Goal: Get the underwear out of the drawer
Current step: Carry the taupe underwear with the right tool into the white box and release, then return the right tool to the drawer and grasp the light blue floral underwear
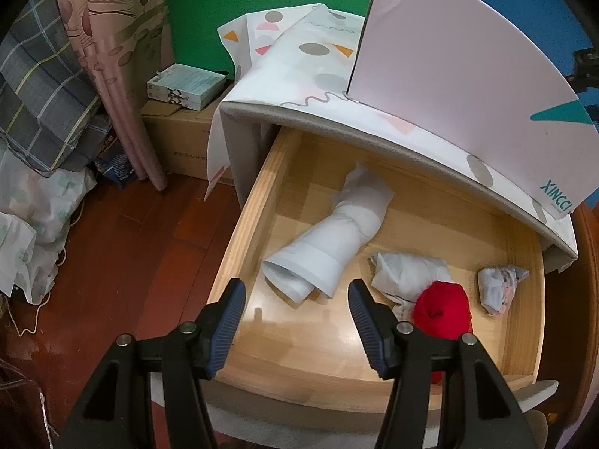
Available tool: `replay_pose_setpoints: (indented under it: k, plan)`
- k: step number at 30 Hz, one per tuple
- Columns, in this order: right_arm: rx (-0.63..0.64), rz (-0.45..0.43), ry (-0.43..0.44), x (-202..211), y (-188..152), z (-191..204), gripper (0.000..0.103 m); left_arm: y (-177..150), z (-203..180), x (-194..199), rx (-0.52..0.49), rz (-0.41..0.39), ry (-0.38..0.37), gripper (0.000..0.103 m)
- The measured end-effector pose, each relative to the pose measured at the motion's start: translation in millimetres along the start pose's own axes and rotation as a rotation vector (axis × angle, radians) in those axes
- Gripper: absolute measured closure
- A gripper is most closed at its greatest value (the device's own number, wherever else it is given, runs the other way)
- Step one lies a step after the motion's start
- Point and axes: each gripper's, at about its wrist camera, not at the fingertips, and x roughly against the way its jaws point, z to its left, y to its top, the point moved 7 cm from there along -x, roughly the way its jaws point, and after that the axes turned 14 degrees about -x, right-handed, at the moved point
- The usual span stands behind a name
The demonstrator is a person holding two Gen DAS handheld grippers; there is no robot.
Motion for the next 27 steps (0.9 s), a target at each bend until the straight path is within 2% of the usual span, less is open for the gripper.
replay_pose_setpoints:
  k: [3,7,15,18,23,27]
  plan:
    - [0.024,0.0,0.037,17,-12,-1,0.048,0,1,-1,0.001,0.007,0.002,0.044]
    - [0.079,0.007,0.068,39,-51,-8,0.048,-1,2,-2,0.003,0.014,0.008,0.044]
    - [0.079,0.06,0.107,40,-129,-42,0.047,-3,0,-5,-0.011,0.034,0.028,0.044]
    - [0.092,0.126,0.106,15,-152,-50,0.047,-4,-1,-6,-0.01,0.044,0.027,0.044]
    - [0.092,0.222,0.064,-50,-182,-61,0.047,-5,0,-5,-0.014,0.046,0.035,0.044]
    - [0.084,0.237,0.063,-83,-186,-58,0.047,-5,0,-6,-0.008,0.052,0.028,0.044]
